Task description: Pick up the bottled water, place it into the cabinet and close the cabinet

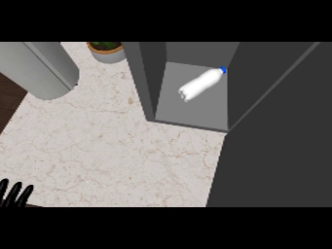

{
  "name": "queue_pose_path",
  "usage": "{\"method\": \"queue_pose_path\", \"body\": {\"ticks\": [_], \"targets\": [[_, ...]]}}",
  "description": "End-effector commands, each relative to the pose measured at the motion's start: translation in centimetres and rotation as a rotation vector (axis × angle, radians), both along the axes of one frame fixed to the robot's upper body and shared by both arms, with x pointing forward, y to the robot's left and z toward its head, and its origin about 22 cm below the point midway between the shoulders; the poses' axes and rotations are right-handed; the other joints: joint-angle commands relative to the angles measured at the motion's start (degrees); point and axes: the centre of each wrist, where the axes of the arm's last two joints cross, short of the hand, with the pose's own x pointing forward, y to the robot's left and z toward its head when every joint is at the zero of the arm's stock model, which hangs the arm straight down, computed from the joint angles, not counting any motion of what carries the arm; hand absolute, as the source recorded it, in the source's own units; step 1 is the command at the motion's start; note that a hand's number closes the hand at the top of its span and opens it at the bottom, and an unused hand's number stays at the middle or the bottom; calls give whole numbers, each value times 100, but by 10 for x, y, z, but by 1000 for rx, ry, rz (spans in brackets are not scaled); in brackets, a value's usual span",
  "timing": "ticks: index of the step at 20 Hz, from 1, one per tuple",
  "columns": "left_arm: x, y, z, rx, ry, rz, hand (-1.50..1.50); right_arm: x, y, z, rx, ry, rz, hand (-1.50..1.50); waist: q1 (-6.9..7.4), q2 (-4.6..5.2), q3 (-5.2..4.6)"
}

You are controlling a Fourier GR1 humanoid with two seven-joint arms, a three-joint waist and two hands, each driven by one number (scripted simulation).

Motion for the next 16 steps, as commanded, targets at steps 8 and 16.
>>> {"method": "queue_pose_path", "body": {"ticks": [8, 16], "targets": [[9, 21, 12, 17, -34, -31, -150, 13, 28, -4, -80, 54, 66, 150, 124, 97, -20], [7, 27, 14, 15, -32, -34, -150, 20, 29, -15, 4, 139, 4, 150, 260, 191, -6]]}}
